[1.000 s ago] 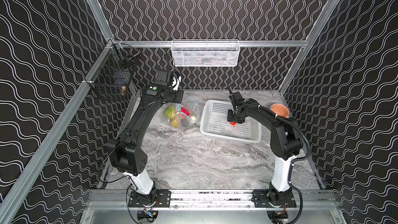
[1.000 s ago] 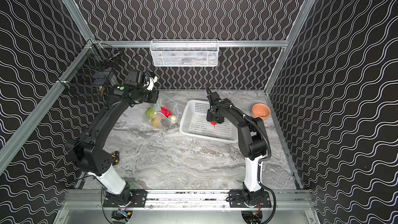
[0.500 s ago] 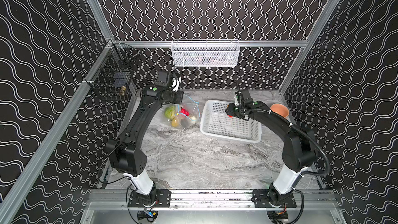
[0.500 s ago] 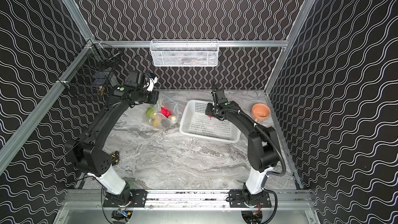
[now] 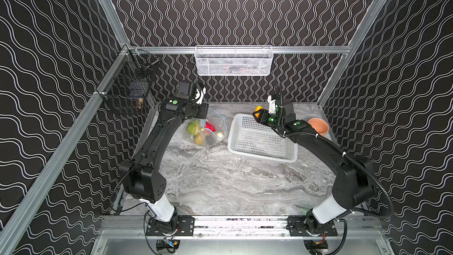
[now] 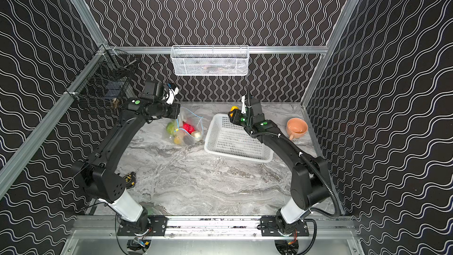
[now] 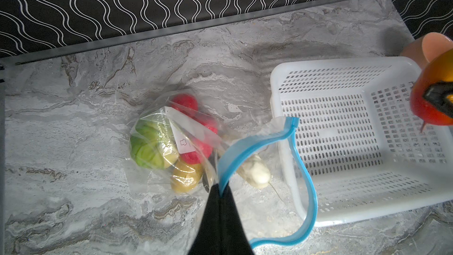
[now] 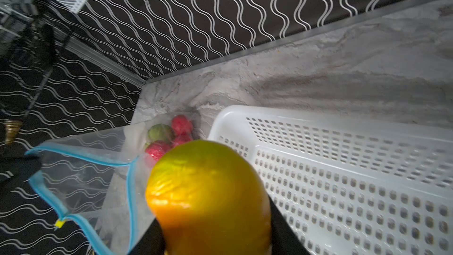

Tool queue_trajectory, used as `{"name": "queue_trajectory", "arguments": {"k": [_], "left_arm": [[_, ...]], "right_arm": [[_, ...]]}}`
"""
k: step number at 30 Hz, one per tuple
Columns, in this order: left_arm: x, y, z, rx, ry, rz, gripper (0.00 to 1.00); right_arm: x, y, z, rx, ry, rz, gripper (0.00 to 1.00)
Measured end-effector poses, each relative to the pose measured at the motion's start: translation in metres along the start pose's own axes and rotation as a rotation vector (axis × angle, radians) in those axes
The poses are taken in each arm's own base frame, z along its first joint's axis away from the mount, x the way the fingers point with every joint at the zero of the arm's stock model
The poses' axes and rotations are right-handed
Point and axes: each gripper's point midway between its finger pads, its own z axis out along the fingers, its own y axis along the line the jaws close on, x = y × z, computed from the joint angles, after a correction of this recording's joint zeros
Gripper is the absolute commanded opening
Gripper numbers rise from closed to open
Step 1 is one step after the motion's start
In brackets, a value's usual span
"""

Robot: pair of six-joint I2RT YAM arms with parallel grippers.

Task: Place the food in the zip-top bag and seal the zipper
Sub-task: 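Carry the mango over the bag held by the left gripper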

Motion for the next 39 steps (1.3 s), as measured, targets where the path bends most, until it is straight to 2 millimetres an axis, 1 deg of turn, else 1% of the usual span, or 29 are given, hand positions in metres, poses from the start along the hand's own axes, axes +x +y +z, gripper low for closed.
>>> {"name": "queue_trajectory", "arguments": {"k": [3, 8, 11, 14, 18, 22, 24, 35, 39], "left_arm": [[0.001, 0.0, 0.003, 0.004, 0.006, -0.001, 0.0], [0.0, -0.002, 0.003, 0.011, 0.005, -0.001, 0.0], [0.0, -0.002, 0.004, 0.011, 0.007, 0.002, 0.0], [0.003, -0.003, 0.003, 0.018, 0.006, 0.002, 0.0], [0.005, -0.004, 0.001, 0.026, 0.001, 0.003, 0.0], [0.003, -0.004, 0.0, 0.027, -0.007, 0.004, 0.0], [0.002, -0.005, 0.0, 0.027, -0.01, 0.004, 0.0], [0.003, -0.004, 0.0, 0.028, -0.011, 0.005, 0.0], [0.004, -0.004, -0.001, 0.028, -0.011, 0.006, 0.0]], "right_arm": [[-0.003, 0.014, 0.0, -0.04, -0.014, -0.014, 0.29], [-0.006, 0.052, 0.001, -0.136, -0.025, -0.052, 0.29], [-0.009, 0.067, 0.001, -0.172, -0.039, -0.071, 0.28], [-0.006, 0.08, 0.001, -0.205, -0.044, -0.096, 0.28], [0.001, 0.108, -0.004, -0.273, -0.056, -0.137, 0.28], [0.004, 0.13, -0.008, -0.321, -0.068, -0.172, 0.28], [0.002, 0.141, -0.009, -0.346, -0.08, -0.186, 0.28], [0.013, 0.168, 0.003, -0.408, -0.068, -0.205, 0.28], [0.022, 0.173, 0.012, -0.423, -0.042, -0.202, 0.28]]}}
